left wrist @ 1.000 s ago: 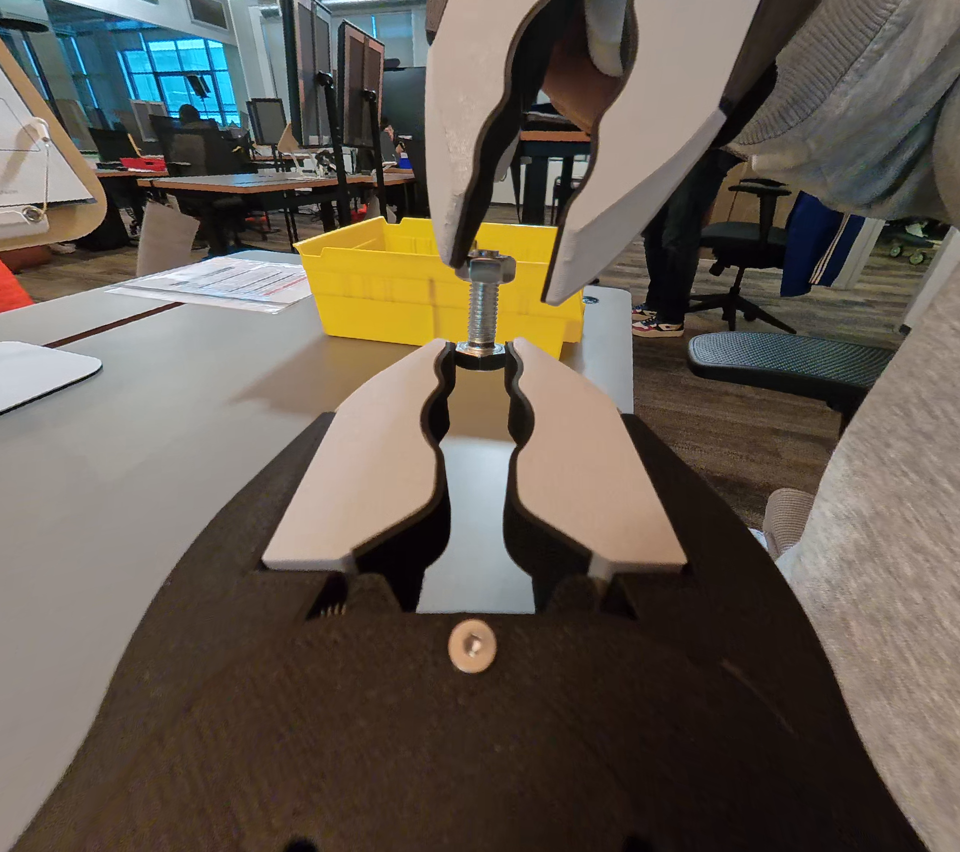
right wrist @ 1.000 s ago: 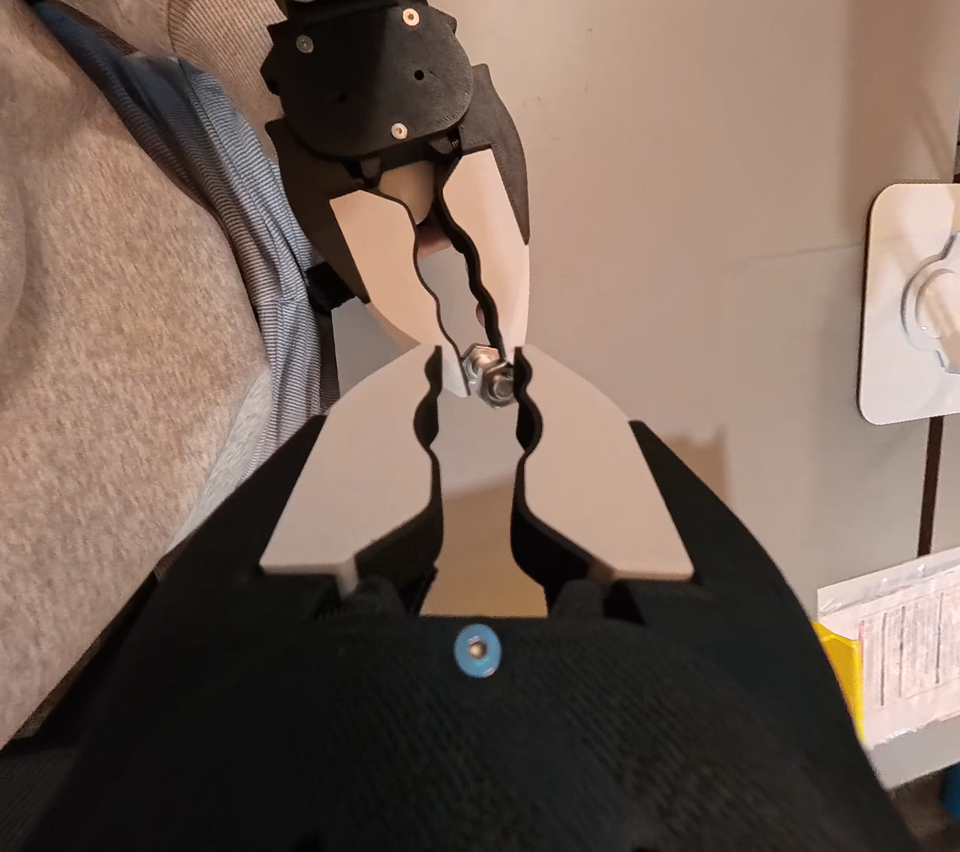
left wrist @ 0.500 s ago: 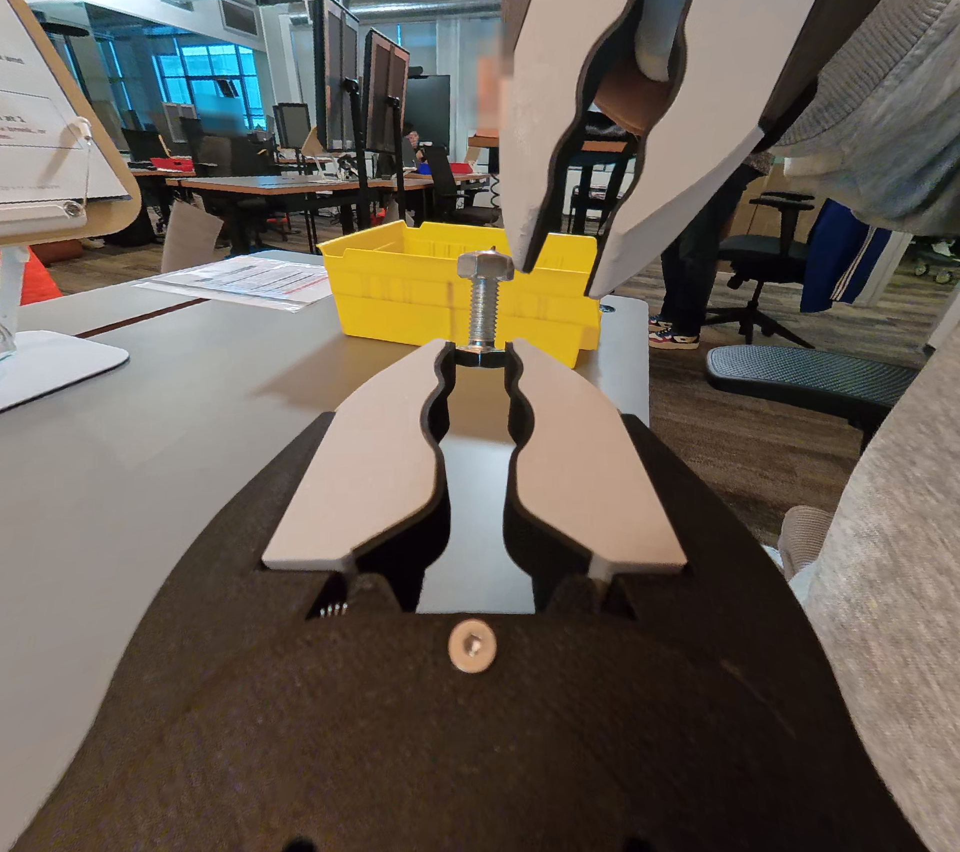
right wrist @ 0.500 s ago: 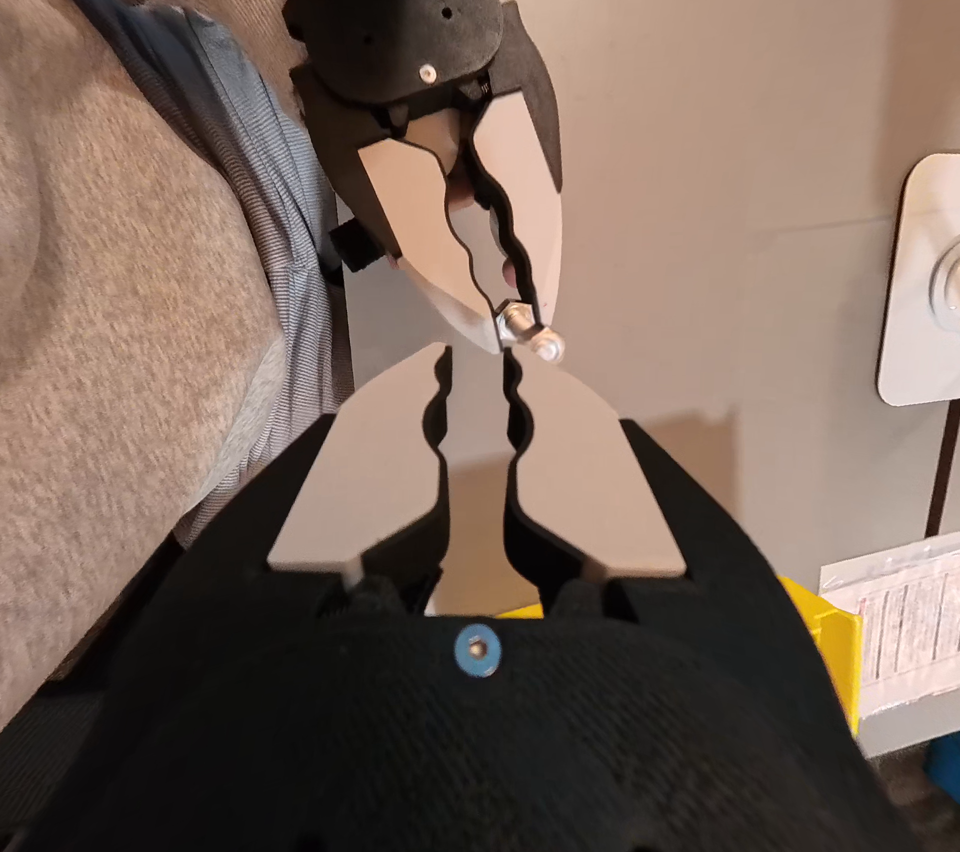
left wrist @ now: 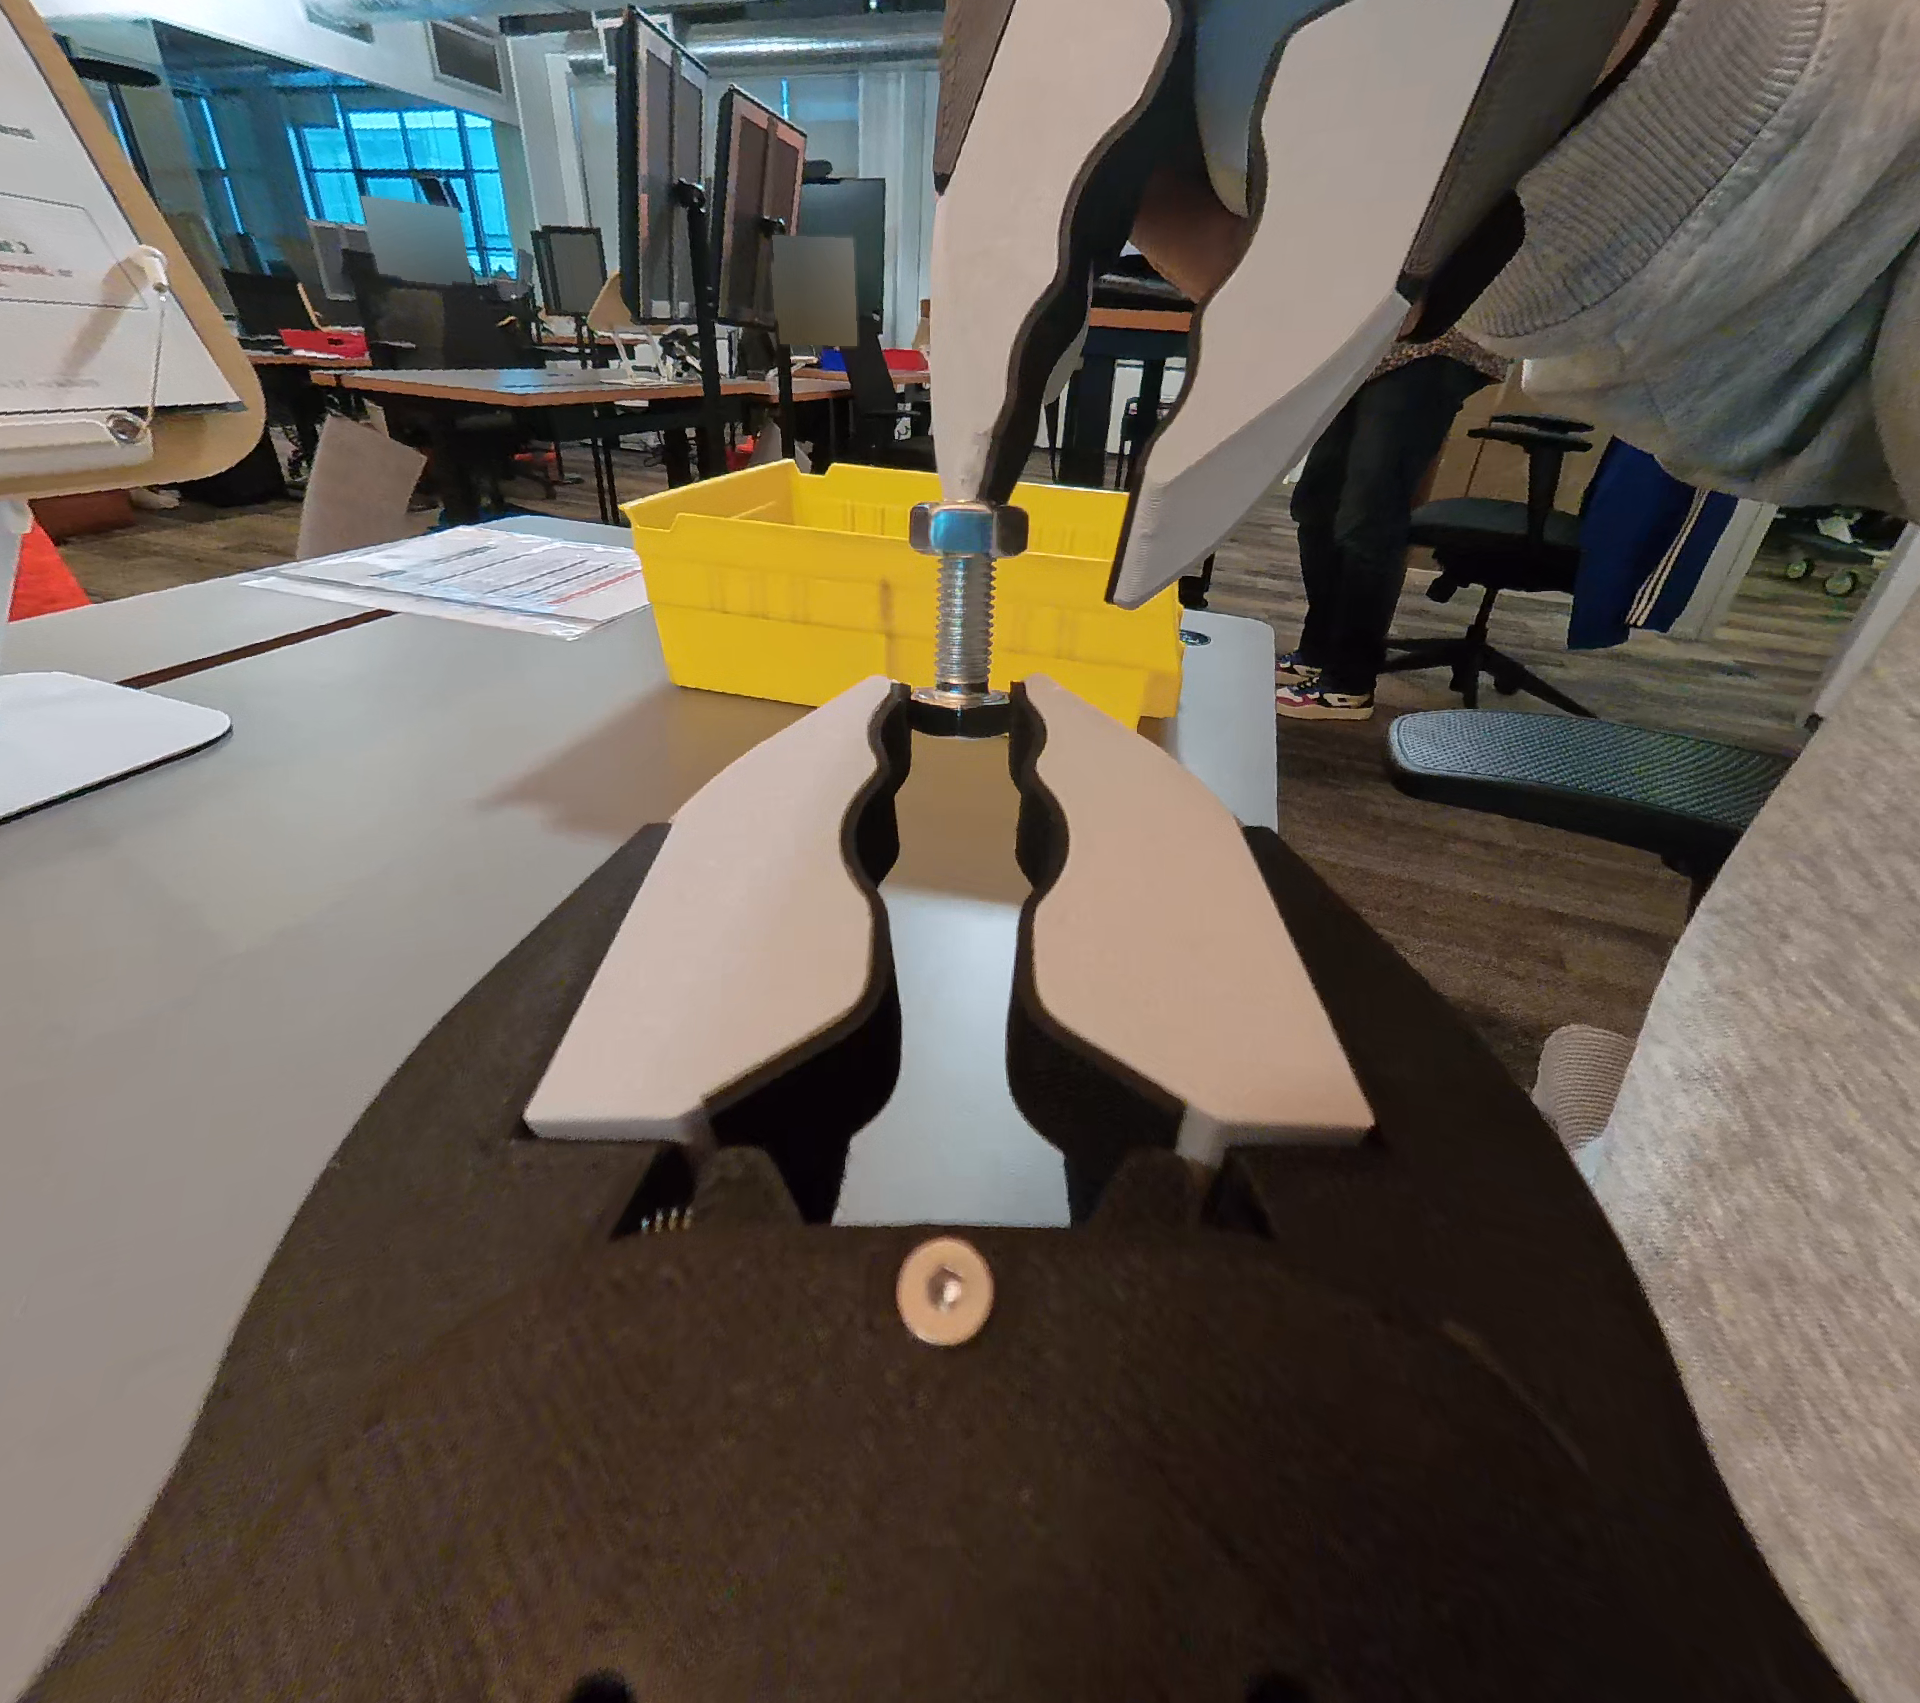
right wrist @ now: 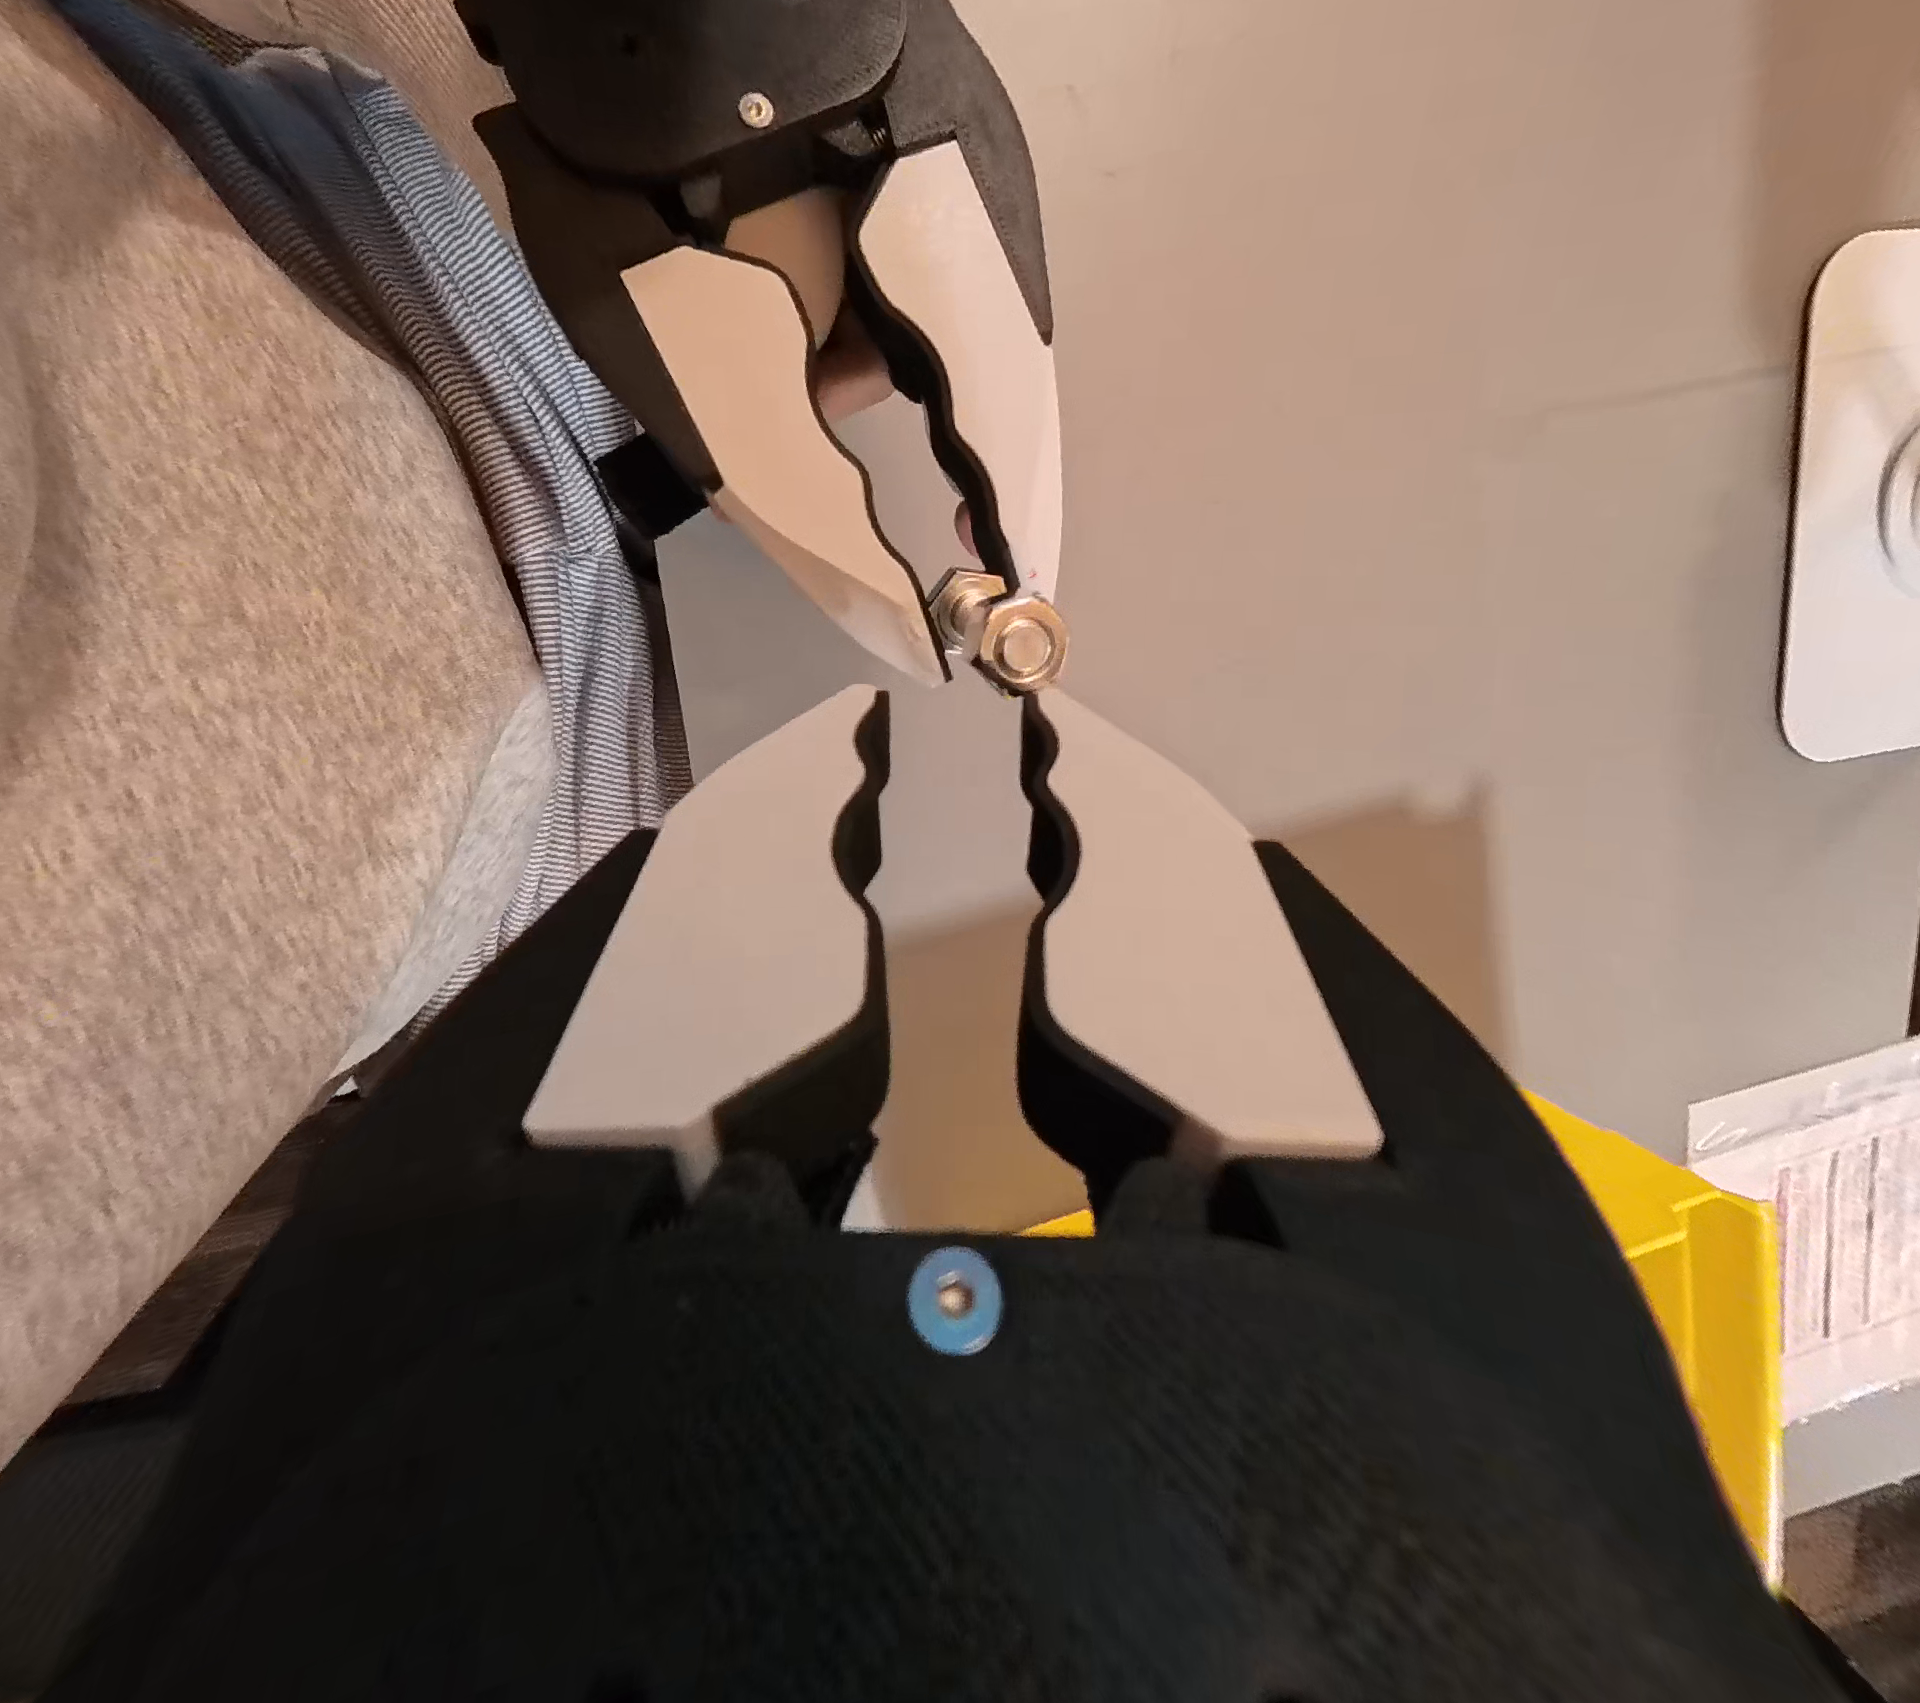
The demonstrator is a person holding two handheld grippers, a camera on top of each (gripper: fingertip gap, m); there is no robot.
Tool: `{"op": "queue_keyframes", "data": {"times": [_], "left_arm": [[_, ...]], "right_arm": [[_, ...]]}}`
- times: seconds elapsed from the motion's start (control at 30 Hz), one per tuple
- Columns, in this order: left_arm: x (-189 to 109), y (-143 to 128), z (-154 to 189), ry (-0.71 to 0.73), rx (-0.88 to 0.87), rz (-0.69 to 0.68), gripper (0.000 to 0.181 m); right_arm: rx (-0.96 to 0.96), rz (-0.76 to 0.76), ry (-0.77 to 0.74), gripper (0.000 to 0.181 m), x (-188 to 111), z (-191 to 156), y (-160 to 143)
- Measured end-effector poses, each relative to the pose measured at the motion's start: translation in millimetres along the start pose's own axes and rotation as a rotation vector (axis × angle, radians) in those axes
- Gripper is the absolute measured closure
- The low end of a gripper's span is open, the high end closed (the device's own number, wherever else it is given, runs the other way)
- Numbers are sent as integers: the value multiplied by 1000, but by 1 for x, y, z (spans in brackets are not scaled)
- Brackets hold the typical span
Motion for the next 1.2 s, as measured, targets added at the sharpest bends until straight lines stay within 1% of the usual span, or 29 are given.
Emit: {"op": "queue_keyframes", "data": {"times": [0.1,0.23,0.5,0.57,0.63,0.73,0.93,1.07,1.2], "left_arm": [[1,0,2,-10,8,-6,162],[2,-3,6,-17,41,-25,162],[2,-2,4,-9,28,-25,162],[1,-2,2,0,15,-22,163],[0,0,-2,32,7,-5,163],[-3,4,-8,66,-7,19,163],[-5,6,-8,84,8,39,162],[-4,5,-4,75,31,29,163],[-3,3,-6,77,16,11,163]], "right_arm": [[7,7,-15,155,1,2,2],[14,37,11,156,2,2,6],[-20,80,48,156,1,-6,13],[-22,77,59,157,0,-8,14],[-27,55,67,164,1,-9,12],[-19,20,50,163,1,-7,9],[109,66,21,161,-5,8,5],[229,112,89,159,-5,14,4],[240,114,95,159,-1,17,4]]}}
Point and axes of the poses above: each gripper's, where its closed fingertips meet, x out along the fingers, y out of its top, z = x × y across the jaws, the point moved 7 cm from there along -x, back along the fingers, and after that the axes turned 1 degree about -x, right-handed, at the moved point
